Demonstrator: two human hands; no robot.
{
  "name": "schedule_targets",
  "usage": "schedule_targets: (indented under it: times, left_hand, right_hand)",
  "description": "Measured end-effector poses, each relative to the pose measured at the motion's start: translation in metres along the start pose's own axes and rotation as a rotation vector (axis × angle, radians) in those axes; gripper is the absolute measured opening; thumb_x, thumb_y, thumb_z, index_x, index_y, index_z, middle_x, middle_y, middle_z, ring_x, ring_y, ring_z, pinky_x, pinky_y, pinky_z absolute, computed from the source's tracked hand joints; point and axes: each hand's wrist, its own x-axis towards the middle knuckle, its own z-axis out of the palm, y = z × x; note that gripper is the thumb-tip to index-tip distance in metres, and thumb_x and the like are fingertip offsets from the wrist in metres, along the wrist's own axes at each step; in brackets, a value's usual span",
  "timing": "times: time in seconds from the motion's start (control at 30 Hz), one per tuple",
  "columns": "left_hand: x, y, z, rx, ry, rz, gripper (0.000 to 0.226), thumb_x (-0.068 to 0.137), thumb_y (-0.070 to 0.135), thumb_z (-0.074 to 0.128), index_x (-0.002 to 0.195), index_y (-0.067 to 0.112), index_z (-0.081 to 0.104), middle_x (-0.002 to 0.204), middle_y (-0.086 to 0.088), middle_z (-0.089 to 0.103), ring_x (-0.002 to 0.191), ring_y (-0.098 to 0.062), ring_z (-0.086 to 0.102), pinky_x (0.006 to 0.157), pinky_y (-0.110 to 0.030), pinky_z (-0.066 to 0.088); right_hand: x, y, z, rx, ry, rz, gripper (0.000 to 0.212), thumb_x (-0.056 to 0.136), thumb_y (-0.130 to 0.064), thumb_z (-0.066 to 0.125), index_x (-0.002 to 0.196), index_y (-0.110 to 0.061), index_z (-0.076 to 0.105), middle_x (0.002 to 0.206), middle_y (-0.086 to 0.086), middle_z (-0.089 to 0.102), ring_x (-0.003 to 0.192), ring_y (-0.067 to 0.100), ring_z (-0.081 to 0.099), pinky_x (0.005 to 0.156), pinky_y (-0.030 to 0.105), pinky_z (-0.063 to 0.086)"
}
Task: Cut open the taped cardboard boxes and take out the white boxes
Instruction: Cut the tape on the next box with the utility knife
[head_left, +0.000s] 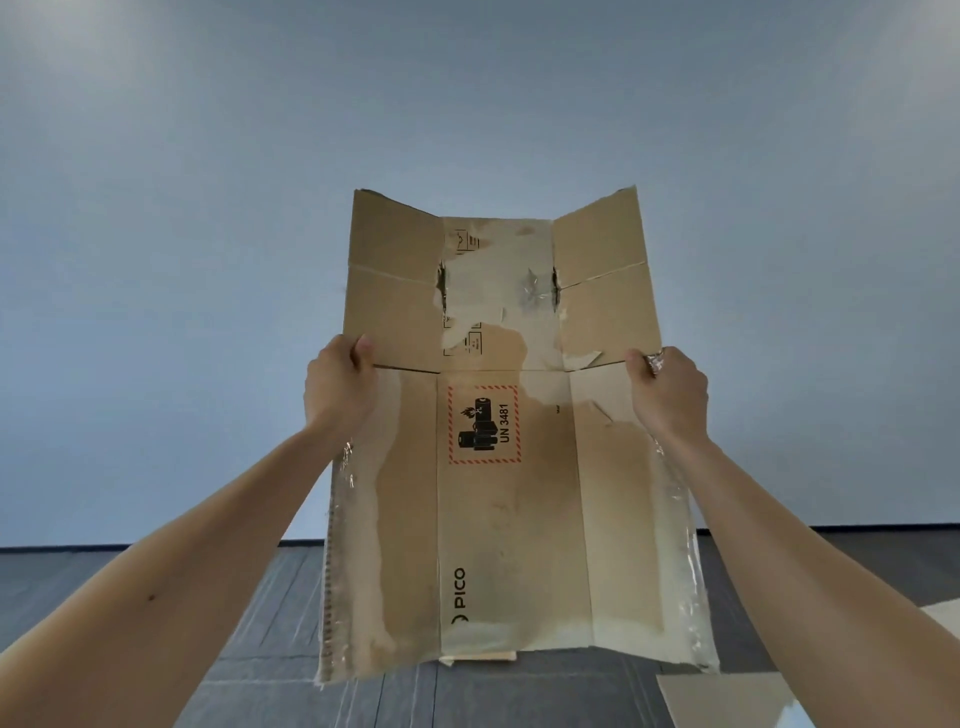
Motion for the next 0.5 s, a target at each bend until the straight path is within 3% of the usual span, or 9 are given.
schedule_targets:
  times: [0.33,0.5]
  left_hand:
    - [0.095,-0.126,0.131,0.031,-0.083,-0.107,0.040,0.105,0.034,0.038,0.070,0.013,0.038,0.067,-0.001,0.044,0.062,-0.020,0.039,0.054,-0.033,0.029]
    - [0.127,-0.197,0.209,0.044,-0.187,-0.205,0.041,0.104,0.032,0.038,0.068,0.014,0.034,0.068,0.000,0.040,0.063,-0.019,0.036,0.061,-0.035,0.030]
  right_hand:
    - [0.069,0.070,0.175,-0.005,-0.114,0.071,0.027,0.100,-0.028,0.048,0.086,-0.005,0.050,0.077,0.004,0.056,0.080,0.028,0.052,0.067,0.034,0.036]
    - [0.087,0.119,0.263,-0.020,-0.196,0.195,0.017,0.090,-0.021,0.046,0.079,-0.008,0.044,0.074,0.005,0.050,0.075,0.027,0.048,0.059,0.034,0.034]
